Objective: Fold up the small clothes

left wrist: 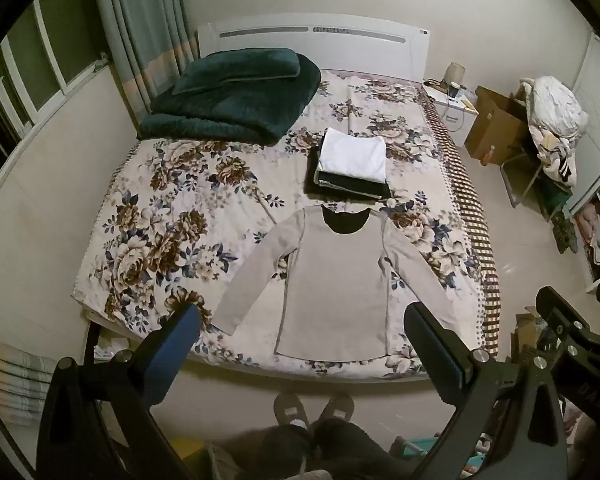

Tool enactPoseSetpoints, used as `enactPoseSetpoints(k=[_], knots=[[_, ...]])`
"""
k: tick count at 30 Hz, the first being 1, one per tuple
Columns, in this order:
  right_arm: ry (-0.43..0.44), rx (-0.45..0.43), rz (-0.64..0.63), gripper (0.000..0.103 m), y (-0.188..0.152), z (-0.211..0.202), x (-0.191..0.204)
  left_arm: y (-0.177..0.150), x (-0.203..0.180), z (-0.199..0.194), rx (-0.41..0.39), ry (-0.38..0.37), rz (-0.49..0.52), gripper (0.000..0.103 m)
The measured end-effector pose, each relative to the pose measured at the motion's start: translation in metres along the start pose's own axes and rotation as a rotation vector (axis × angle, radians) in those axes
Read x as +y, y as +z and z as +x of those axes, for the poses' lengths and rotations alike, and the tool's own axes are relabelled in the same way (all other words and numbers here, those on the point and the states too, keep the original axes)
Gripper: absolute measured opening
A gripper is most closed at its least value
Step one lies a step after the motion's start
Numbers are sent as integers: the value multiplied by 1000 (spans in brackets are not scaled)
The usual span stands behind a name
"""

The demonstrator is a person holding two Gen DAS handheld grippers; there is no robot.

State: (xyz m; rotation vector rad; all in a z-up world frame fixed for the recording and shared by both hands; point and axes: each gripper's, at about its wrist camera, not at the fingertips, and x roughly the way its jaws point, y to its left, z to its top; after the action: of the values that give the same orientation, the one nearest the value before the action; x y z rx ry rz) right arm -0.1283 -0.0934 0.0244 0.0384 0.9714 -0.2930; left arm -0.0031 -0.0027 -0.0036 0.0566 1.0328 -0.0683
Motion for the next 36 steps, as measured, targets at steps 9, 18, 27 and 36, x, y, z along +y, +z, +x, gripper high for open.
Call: enactPoseSetpoints(k=[9, 18, 27, 36], knots=[[3, -2, 0, 103, -1, -2, 1, 0, 0, 0, -1, -4, -5, 103], [3, -4, 1, 103, -1, -4, 2, 1, 2, 0, -1, -8, -7, 103], [5, -7, 2, 103, -2, -8, 4, 1, 3, -1, -3, -11, -10, 103], [9, -8, 10, 103, 7, -15, 7, 3, 0, -1, -9, -9, -12, 103]])
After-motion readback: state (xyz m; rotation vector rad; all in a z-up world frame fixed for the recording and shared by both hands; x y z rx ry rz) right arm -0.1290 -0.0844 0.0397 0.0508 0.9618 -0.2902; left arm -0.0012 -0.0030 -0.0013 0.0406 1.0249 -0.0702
